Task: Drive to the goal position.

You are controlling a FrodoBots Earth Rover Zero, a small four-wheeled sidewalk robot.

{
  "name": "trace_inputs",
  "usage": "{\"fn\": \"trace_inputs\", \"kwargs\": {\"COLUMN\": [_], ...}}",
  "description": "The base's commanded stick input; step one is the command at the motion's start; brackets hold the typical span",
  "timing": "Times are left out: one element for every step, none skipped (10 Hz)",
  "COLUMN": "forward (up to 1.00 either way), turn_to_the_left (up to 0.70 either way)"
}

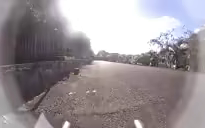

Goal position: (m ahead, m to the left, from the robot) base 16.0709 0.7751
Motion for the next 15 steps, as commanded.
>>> {"fn": "trace_inputs", "kwargs": {"forward": [0.70, 0.70, 0.70, 0.70, 0.70, 0.70, 0.70, 0.70, 0.70, 0.70, 0.70, 0.70, 0.70, 0.70, 0.70], "turn_to_the_left": [-0.29, -0.32, -0.35, -0.35, -0.04, -0.02, 0.00, 0.00, 0.00, 0.00, 0.00, 0.00, 0.00, 0.00, 0.00]}}
